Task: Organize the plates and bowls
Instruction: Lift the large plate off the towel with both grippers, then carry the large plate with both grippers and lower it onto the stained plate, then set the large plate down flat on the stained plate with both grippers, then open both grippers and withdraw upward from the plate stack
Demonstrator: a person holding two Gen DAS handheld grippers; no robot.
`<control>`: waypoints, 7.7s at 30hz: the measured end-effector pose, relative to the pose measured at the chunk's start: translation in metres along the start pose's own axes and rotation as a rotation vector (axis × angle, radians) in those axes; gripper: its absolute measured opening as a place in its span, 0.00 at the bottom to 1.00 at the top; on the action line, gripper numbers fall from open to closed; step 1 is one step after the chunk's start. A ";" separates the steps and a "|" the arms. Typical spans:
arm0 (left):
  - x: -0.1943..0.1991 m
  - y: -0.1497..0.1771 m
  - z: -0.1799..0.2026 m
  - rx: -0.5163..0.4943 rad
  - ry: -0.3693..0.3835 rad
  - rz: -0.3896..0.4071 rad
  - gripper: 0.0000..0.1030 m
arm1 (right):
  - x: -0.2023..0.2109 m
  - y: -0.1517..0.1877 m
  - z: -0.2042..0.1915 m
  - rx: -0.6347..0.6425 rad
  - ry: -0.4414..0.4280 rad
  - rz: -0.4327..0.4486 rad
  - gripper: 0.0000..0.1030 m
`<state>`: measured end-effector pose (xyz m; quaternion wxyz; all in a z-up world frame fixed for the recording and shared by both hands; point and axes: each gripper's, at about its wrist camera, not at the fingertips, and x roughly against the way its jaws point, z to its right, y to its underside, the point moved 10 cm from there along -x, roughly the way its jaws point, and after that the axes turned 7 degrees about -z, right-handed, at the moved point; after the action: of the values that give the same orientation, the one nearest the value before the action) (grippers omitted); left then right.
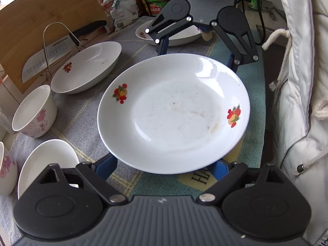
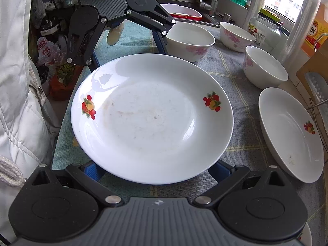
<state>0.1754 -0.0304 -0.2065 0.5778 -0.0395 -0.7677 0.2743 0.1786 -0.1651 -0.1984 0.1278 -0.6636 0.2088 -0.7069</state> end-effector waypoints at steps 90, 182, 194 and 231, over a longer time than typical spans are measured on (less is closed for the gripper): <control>-0.097 -0.222 -0.018 -0.346 0.074 0.092 0.90 | 0.124 0.165 0.072 -0.352 0.292 -0.044 1.00; -0.111 -0.208 -0.035 -0.293 0.109 -0.010 0.97 | 0.112 0.173 0.087 -0.385 0.268 -0.234 1.00; -0.098 -0.209 -0.039 -0.240 0.090 0.030 0.97 | 0.115 0.172 0.086 -0.376 0.269 -0.263 1.00; -0.057 -0.193 -0.029 0.204 -0.061 0.070 0.97 | 0.136 0.160 0.066 -0.434 0.399 -0.250 1.00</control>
<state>0.2697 -0.2043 -0.1605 0.5452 0.0012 -0.7511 0.3722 0.2166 -0.3766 -0.1500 -0.1482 -0.5441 0.2925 -0.7723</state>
